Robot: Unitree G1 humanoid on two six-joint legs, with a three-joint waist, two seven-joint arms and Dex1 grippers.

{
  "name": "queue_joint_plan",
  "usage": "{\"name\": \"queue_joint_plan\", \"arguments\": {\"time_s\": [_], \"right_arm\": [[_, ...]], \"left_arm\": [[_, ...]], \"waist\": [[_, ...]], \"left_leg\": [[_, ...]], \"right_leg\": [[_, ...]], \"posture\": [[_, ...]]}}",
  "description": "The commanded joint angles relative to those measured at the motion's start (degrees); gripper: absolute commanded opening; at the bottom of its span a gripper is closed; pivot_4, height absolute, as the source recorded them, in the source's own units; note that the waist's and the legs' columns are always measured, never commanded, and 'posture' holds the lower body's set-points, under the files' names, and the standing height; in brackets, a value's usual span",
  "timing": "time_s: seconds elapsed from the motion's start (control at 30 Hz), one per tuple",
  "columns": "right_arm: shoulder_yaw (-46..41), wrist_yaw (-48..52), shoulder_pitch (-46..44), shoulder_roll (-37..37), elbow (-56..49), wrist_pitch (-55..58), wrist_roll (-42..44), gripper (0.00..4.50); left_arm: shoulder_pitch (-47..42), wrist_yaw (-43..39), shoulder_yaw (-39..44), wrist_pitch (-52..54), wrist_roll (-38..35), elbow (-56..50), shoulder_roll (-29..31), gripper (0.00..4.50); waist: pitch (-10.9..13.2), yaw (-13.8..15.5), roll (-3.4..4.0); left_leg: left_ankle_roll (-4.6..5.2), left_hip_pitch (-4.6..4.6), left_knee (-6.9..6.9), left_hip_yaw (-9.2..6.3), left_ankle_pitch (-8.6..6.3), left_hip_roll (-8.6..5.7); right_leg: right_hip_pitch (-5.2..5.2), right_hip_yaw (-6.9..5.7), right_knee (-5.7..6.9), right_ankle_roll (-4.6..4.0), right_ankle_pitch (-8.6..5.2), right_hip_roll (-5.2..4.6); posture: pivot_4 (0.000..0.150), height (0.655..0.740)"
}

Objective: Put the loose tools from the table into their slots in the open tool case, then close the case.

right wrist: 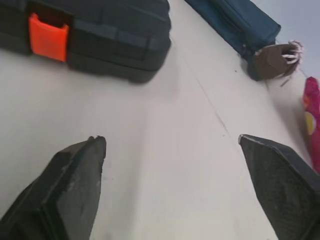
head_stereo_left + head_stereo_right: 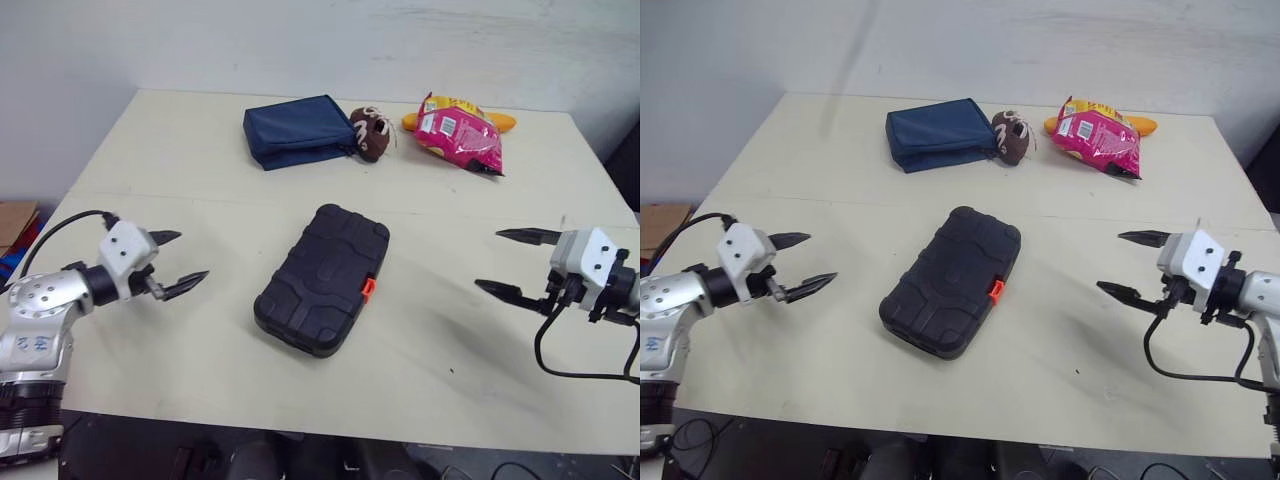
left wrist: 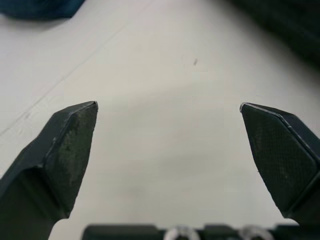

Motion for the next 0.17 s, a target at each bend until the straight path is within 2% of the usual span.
{"name": "queue_joint_plan", "arguments": {"time_s": [0.03, 0.17], "right_arm": [[-1.86, -0.30, -2.01, -1.34, 3.49, -4.06, -0.76, 4.50], [-0.18, -1.38, -3.36, 0.05, 4.67, -5.68, -1.23, 4.50]], "left_arm": [[3.18, 0.64, 4.41, -4.78, -0.23, 2.28, 0.94, 4.43], [3.12, 1.71, 4.51, -6.51, -0.57, 2.17, -0.23, 4.43]], "waist": [[0.02, -0.07, 0.03], [0.08, -0.14, 0.05]], "left_leg": [[-0.01, 0.00, -0.02, 0.01, -0.03, 0.00], [-0.07, 0.01, -0.03, 0.00, -0.08, 0.04]], "right_leg": [[0.00, 0.01, -0.03, -0.04, -0.03, 0.00], [-0.03, -0.02, 0.00, -0.13, -0.11, 0.02]], "posture": [[0.150, 0.7400], [0.150, 0.7400]]}}
